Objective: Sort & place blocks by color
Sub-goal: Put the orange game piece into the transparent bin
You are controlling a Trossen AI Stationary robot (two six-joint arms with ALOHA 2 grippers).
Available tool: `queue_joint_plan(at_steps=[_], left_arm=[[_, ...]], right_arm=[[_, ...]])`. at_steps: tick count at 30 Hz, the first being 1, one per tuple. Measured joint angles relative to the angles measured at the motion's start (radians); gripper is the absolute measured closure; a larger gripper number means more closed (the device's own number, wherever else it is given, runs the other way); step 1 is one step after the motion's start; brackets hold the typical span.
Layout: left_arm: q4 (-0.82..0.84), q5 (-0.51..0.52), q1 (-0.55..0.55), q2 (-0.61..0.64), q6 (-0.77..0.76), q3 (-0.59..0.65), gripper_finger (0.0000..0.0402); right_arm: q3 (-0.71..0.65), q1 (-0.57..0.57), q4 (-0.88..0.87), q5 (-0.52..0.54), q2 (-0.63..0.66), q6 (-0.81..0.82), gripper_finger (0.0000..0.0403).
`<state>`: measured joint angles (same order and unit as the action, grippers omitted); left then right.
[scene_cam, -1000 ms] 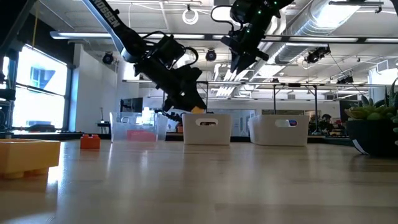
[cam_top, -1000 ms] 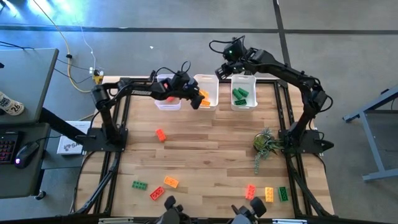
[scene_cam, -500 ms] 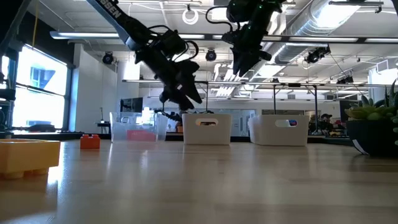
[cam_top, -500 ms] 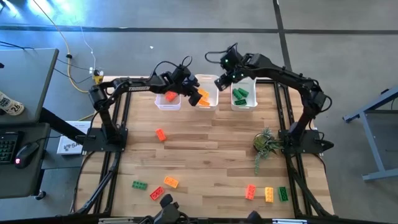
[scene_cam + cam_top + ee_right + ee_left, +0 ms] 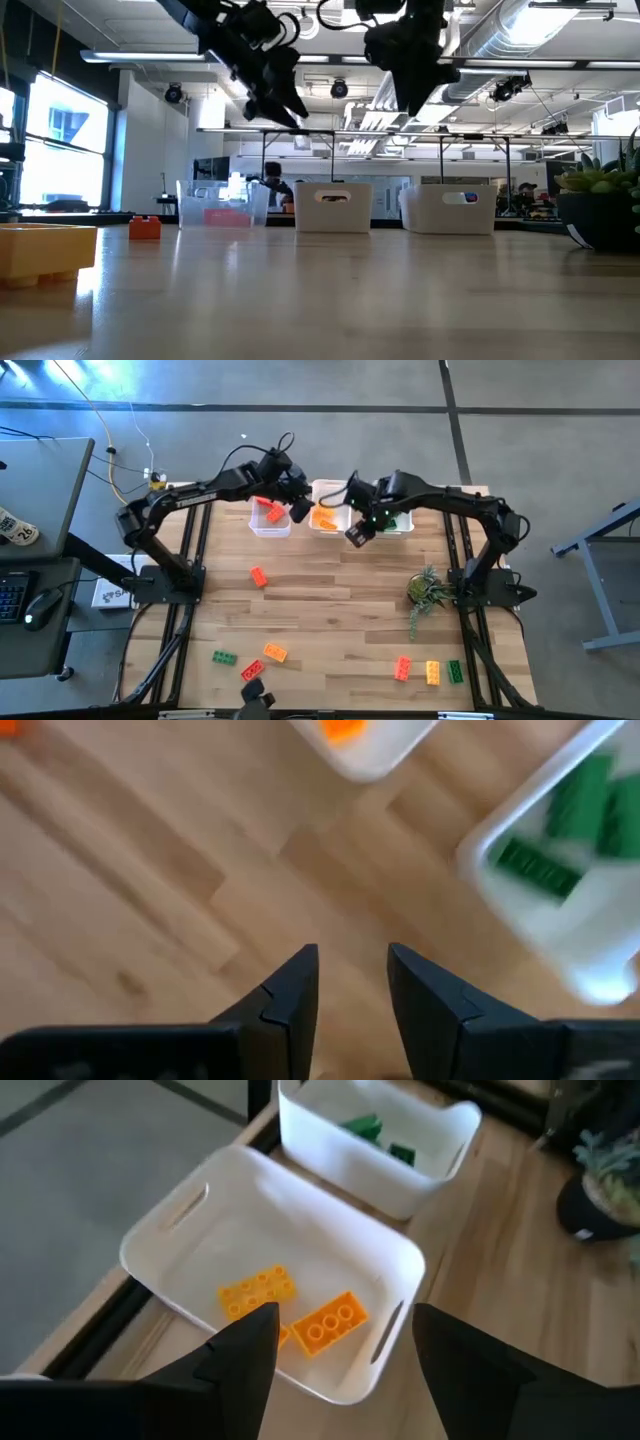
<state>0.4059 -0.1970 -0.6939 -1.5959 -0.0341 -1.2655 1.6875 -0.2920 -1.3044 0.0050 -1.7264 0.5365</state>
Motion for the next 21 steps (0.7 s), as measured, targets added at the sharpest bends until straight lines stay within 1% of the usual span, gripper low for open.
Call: queue_joint_plan(at_steps=[8,12,17,21], left_arm=[[0.063,-0.001,0.015,0.073,0.004,0.0,0.0185],[0.077,-0.001,0.016,0.08,0.003,0.0,0.0185],[0.08,-0.001,0.022,0.08,-0.003,0.0,0.0184],[0.077,-0.001,0.035,0.08,-0.007,0.0,0.0185]], right_arm=[[0.0,0.174,-0.05,-0.094,0.0,0.251,0.0295],[0.0,0.267,-0.084,-0.092,0.0,0.362,0.0295],[0.0,0.375,-0.161,-0.081,0.0,0.455,0.0295],[0.0,0.462,-0.235,-0.03,0.0,0.538,0.0295]])
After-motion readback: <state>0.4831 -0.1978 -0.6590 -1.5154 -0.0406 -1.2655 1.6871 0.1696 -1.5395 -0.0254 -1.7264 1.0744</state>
